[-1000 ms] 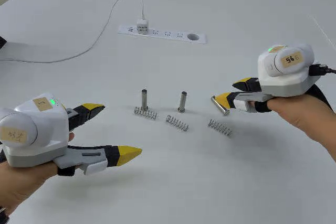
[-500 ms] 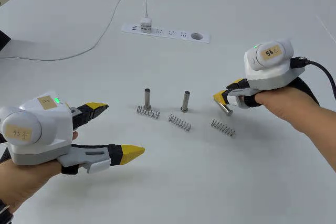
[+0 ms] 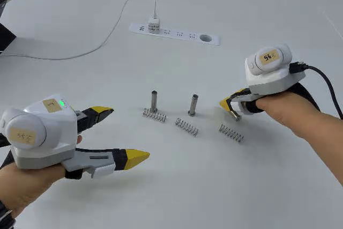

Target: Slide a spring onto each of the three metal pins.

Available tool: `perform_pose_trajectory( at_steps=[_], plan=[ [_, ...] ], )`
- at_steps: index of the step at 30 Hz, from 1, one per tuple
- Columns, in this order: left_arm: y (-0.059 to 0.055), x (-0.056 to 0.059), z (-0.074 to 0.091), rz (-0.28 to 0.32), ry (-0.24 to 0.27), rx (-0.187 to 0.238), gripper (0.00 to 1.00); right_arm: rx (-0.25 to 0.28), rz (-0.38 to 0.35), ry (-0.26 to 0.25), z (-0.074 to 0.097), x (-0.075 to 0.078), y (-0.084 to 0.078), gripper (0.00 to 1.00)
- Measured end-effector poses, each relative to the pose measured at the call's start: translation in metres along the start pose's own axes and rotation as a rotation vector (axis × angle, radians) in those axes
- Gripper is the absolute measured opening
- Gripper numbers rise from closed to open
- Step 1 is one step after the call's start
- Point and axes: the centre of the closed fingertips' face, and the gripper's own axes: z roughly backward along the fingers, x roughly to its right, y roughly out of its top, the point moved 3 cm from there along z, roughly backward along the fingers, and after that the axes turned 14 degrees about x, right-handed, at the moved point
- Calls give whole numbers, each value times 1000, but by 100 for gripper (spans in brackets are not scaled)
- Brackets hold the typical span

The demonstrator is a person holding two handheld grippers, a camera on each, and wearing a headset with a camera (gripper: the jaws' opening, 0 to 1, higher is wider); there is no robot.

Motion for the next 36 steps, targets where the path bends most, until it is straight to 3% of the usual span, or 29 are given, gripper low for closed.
perform_pose_trajectory(
  at_steps=[29, 36],
  plan=[
    [-2, -3, 4, 10, 11, 2, 79, -67, -60, -7, -7, 0, -8, 10],
    [-3, -4, 5, 14, 14, 3, 79, -78, -114, -28, -7, 0, -8, 9]
  ],
)
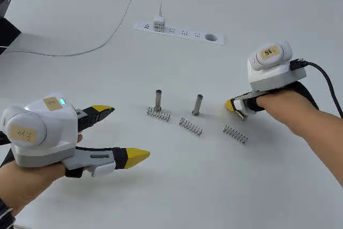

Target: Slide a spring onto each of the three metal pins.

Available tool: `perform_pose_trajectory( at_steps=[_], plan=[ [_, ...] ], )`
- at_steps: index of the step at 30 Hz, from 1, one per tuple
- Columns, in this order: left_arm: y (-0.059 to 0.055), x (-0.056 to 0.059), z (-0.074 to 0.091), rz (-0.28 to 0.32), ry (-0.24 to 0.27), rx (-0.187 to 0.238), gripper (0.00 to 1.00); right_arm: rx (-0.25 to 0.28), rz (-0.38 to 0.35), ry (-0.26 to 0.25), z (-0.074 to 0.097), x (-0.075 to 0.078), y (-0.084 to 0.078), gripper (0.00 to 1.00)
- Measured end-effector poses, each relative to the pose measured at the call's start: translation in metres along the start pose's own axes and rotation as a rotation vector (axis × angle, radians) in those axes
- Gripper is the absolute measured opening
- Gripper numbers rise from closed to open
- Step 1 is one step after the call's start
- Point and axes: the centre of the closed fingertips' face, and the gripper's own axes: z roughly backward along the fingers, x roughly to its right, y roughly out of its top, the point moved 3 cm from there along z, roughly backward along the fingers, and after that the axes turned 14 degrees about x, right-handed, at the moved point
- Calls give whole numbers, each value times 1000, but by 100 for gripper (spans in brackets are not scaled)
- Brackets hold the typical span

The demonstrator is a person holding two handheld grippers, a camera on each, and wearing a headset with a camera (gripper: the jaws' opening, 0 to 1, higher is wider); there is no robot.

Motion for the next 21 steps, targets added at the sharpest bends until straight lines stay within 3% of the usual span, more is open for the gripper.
perform_pose_trajectory(
  at_steps=[9, 21],
  plan=[
    [3, 0, -1, -2, 1, 6, 79, 3, 2, -8, 3, 0, 0, 8],
    [6, 1, -3, -9, -6, 11, 78, 70, -4, -22, 26, 1, 12, 9]
  ],
)
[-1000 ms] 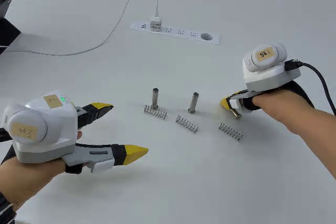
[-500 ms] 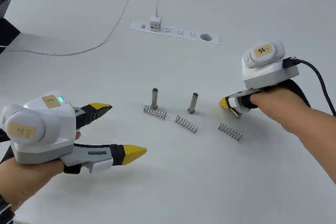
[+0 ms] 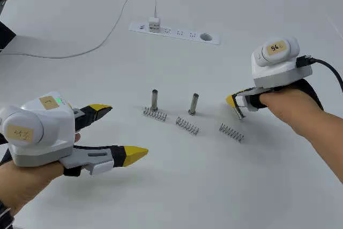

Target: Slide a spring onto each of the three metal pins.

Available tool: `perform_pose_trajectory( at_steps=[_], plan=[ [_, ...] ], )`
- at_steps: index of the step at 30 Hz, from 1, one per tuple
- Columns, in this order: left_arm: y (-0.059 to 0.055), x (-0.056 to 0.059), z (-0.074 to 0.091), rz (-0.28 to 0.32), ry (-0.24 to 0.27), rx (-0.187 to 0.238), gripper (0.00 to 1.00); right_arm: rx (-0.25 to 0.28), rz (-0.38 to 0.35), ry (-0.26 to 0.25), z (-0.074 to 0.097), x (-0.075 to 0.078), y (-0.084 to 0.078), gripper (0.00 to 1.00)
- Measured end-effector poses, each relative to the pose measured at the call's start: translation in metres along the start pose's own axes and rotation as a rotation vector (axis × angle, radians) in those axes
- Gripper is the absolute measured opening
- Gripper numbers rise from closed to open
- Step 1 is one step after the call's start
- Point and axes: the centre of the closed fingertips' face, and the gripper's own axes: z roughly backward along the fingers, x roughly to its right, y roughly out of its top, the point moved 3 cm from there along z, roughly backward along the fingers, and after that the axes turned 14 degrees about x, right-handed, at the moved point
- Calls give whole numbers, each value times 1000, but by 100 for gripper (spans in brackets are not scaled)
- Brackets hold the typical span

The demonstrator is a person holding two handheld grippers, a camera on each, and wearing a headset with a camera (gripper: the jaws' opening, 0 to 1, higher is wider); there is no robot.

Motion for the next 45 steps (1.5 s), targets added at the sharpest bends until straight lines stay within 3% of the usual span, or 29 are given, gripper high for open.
perform_pose_trajectory(
  at_steps=[22, 45],
  plan=[
    [6, 5, -2, -13, -11, 9, 78, 72, 18, -8, 24, -8, 1, 9],
    [8, 6, -2, -20, -15, 8, 78, 104, 29, -3, 30, -14, 3, 9]
  ],
)
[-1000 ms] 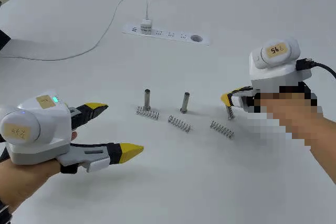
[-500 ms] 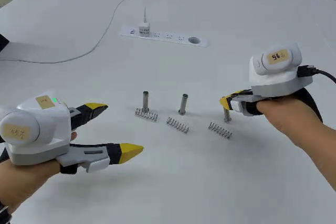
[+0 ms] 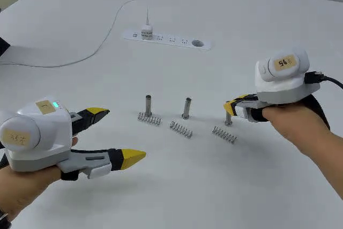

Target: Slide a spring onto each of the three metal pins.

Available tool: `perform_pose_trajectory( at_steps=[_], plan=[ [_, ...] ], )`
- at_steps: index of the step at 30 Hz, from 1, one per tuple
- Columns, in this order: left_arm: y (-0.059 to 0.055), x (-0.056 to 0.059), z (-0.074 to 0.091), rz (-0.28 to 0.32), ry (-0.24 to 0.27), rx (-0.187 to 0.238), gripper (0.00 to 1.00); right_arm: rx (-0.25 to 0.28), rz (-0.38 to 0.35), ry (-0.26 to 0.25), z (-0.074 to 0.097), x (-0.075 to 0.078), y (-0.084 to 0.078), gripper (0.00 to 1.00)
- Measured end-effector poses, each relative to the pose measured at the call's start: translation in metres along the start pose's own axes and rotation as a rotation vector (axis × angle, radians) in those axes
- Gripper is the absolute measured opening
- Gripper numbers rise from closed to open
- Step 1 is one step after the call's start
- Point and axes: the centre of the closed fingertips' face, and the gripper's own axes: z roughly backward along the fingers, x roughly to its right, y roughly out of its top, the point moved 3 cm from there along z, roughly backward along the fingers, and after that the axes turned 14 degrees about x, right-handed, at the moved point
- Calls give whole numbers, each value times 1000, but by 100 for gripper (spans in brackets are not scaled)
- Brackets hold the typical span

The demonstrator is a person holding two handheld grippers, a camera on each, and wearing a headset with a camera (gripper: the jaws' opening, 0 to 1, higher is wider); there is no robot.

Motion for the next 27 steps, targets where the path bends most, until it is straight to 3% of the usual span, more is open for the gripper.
perform_pose_trajectory(
  at_steps=[27],
  plan=[
    [3, 2, 0, -7, -4, 3, 78, 22, 3, 15, 10, -5, -4, 9]
  ],
)
